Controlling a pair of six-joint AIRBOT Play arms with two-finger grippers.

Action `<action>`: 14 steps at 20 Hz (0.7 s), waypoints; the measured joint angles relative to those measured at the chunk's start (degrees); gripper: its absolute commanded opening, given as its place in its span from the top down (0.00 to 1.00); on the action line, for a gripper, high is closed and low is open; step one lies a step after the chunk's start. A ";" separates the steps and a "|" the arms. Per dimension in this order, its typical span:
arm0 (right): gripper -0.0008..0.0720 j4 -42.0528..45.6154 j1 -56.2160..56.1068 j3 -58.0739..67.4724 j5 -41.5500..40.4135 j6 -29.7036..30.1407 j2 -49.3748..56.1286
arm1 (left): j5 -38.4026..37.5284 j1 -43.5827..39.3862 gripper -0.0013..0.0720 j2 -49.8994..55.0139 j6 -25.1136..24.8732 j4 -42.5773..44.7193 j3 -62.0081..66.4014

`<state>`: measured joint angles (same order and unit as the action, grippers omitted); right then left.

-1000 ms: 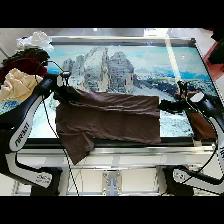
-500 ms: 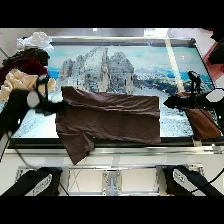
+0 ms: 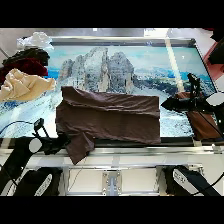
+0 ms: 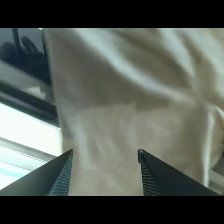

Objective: Fold the shirts.

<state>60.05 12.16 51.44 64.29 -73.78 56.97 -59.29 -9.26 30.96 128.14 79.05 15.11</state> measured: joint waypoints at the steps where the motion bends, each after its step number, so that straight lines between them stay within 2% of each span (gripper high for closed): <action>1: 0.42 -0.11 0.00 -0.02 -0.02 0.04 -0.02 | 0.57 0.00 0.32 -0.17 1.18 -0.07 -1.05; 4: 0.42 -0.50 0.00 -0.07 -0.22 0.24 -0.09 | 3.04 0.00 0.32 0.04 3.69 -0.17 -3.30; 7: 0.42 -0.76 0.00 -0.07 -0.31 0.28 -0.22 | 4.66 0.00 0.35 2.03 4.02 -1.07 -4.44; 8: 0.42 -0.81 0.00 -0.07 -0.35 0.31 -0.26 | 5.73 0.00 0.57 3.02 3.98 -1.68 -4.61; 9: 0.42 -1.01 0.00 -0.07 -0.37 0.31 -0.26 | 8.28 0.02 0.93 4.02 3.56 -2.82 -4.92; 10: 0.42 -1.20 0.00 -0.07 -0.37 0.31 -0.31 | 10.58 0.00 0.97 5.07 2.49 -4.13 -5.14; 14: 0.42 -1.49 0.00 -0.07 0.48 0.31 -1.36 | 13.92 0.00 0.97 7.02 -0.85 -8.55 -4.66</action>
<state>58.57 12.16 51.37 64.77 -73.47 55.61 -45.36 -9.26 37.98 127.28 70.50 10.46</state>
